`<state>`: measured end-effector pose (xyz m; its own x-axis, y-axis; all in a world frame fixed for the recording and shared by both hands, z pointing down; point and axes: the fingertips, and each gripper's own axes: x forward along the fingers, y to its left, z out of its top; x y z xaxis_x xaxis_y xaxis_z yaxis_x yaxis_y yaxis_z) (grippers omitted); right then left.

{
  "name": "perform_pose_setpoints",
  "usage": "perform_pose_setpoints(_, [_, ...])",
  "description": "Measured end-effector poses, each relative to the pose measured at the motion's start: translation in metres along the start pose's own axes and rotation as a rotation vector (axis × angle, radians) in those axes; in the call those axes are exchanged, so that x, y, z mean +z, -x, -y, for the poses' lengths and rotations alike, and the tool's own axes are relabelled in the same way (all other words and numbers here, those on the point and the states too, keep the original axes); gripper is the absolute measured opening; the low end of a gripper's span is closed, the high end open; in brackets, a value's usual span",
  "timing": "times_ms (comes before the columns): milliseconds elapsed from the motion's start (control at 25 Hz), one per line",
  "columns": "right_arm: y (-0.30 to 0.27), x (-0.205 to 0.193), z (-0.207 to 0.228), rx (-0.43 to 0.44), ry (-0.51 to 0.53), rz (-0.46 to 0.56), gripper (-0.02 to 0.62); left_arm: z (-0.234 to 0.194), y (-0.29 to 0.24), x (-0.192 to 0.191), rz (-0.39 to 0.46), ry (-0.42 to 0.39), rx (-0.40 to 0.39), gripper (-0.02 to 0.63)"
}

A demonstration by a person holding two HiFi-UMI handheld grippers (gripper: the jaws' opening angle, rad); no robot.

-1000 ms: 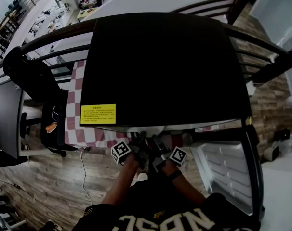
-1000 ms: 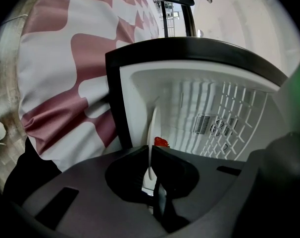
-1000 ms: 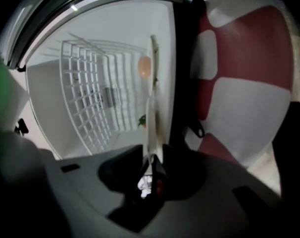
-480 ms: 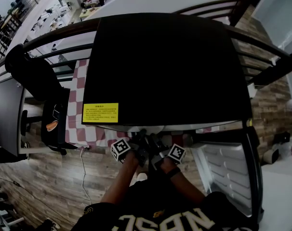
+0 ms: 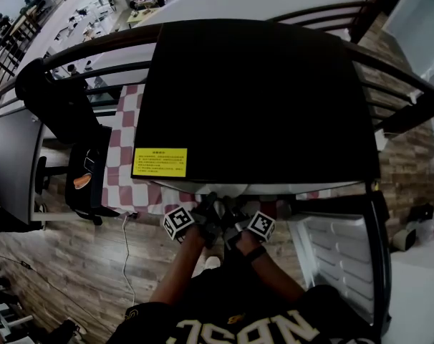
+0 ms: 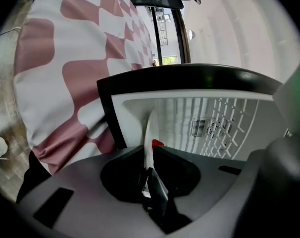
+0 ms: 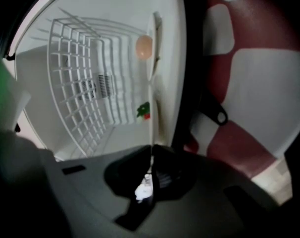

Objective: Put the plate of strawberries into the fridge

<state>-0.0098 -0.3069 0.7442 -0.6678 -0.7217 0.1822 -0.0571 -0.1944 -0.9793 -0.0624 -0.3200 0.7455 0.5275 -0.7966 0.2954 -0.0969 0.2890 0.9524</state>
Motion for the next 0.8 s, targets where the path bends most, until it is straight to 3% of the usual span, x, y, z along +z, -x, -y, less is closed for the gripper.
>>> perform_pose_setpoints(280, [-0.012,0.011,0.000,0.032,0.012,0.015,0.034,-0.003,0.020,-0.017,-0.064,-0.116,0.052,0.057])
perform_pose_setpoints(560, [-0.026,0.024,-0.015,0.012,0.012,0.054,0.034,0.017,0.039,-0.033,-0.163,-0.432,0.074,0.057])
perform_pose_setpoints(800, [-0.042,0.029,-0.017,0.012,0.019,0.070,0.034,0.023,0.050,-0.021,-0.127,-0.443,0.052,0.057])
